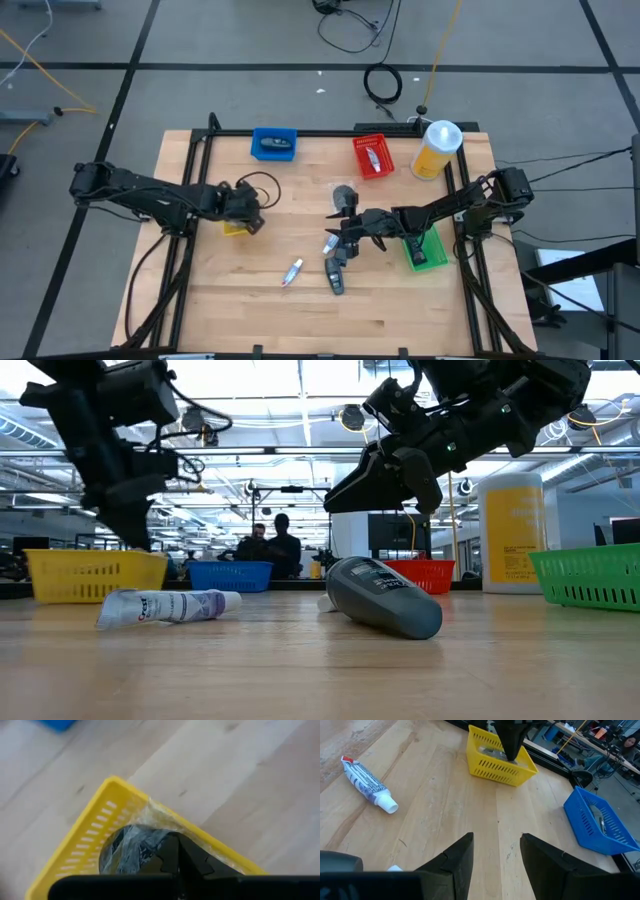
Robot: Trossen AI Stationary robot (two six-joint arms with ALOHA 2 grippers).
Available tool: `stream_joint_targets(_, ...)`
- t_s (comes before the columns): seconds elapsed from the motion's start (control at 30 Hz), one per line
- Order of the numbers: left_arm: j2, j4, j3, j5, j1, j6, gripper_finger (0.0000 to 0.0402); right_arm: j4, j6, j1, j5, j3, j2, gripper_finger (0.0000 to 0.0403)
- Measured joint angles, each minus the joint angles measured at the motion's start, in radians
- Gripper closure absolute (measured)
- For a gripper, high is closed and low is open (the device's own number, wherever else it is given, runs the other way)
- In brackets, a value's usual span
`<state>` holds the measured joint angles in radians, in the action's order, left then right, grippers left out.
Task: Pick & Place Travel size toiletries
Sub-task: Put the black hairbrush into the yellow bin, then put the gray deodorant into the blue bin
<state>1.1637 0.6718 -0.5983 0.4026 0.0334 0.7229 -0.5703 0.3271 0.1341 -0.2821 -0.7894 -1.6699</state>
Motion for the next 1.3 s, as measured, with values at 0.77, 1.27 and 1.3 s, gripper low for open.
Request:
stream_joint_targets(0.77, -0.079, -0.13, -0.085, 0.237, 0.198, -0.165, 0.0389, 0.014, 0.003, -0.002, -0.005, 0.0, 0.0, 0.0248)
stream_joint_targets(1.27, -0.075, -0.176, -0.084, 0.235, 0.224, -0.231, 0.0382, 0.538, -0.286, 0.004, -0.158, 0.009, 0.252, 0.0247)
stream_joint_targets(1.3, -0.075, -0.176, -0.084, 0.235, 0.224, -0.231, 0.0382, 0.547, -0.3, 0.002, -0.158, 0.022, 0.257, 0.0245)
